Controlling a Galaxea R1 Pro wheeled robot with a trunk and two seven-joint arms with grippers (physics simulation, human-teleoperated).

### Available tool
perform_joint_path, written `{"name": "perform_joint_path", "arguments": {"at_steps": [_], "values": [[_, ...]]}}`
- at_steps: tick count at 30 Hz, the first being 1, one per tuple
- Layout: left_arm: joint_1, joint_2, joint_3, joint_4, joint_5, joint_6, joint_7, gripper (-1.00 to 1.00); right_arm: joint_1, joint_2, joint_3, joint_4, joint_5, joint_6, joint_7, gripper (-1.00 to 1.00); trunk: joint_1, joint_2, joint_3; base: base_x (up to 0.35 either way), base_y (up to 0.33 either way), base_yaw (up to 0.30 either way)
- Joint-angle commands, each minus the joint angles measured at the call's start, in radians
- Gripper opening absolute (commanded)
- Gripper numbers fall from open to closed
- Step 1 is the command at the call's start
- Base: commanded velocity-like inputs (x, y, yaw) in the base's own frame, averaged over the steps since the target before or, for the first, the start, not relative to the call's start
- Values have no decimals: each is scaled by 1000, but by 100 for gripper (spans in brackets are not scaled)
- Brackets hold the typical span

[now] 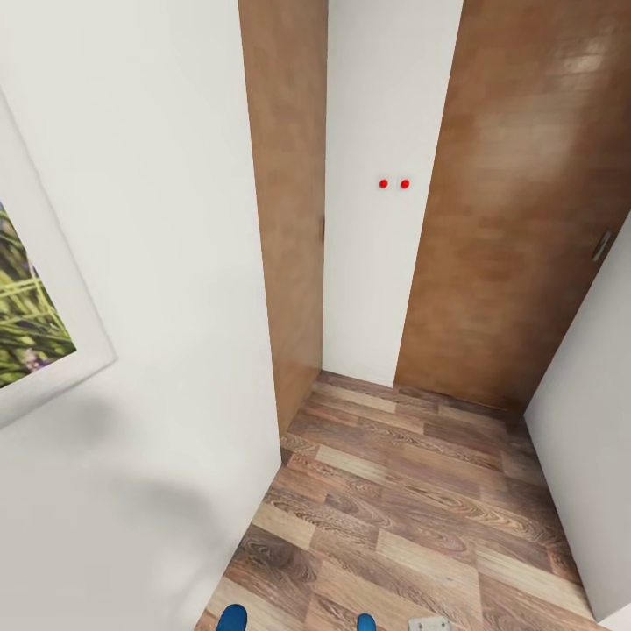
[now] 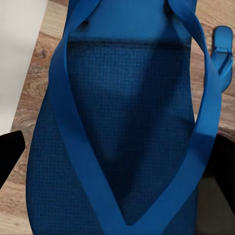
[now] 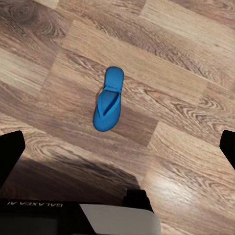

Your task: In the bedroom, move the book from the bed onto either nightstand, and place the two sandals side by side next to the bed.

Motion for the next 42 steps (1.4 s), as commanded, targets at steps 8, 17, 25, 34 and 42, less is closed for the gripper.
{"name": "perform_joint_path", "arguments": {"at_steps": [8,17,25,34,42], "values": [[-1,0,-8,1,10,-8,-1,-100,0,1,-4,1,10,2,-2,100,31,-57,-26,0,0,0],[-1,0,-8,1,10,-19,-1,-100,0,1,-4,2,10,2,-2,100,65,-120,-55,0,0,0],[-1,0,-8,1,10,-21,-1,-100,-3,8,-5,-4,10,15,-4,100,96,-176,-80,0,0,0],[-3,-1,-8,0,9,-16,6,-100,-37,13,-4,-7,9,26,-12,100,131,-239,-108,0,0,0],[-24,0,-9,-2,9,-7,45,-100,-64,13,-4,-7,10,29,-15,100,161,-295,-133,0,0,0]]}}
